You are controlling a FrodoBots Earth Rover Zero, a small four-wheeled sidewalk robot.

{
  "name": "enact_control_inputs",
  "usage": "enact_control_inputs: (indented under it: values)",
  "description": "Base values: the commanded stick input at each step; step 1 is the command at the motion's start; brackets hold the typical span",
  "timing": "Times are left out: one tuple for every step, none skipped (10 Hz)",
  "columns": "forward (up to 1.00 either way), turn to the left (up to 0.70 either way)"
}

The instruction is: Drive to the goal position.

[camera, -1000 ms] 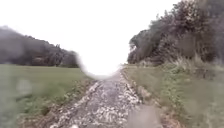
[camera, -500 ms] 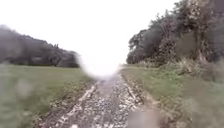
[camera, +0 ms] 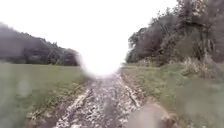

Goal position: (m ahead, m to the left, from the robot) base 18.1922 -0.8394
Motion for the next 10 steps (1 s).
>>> enact_control_inputs:
  values:
    - [0.85,0.0]
    - [0.85,0.0]
    - [0.85,0.0]
    - [0.85,0.0]
    - [0.85,0.0]
    - [0.85,0.0]
    - [0.85,0.0]
    - [0.85,0.0]
    - [0.85,0.0]
    - [0.85,0.0]
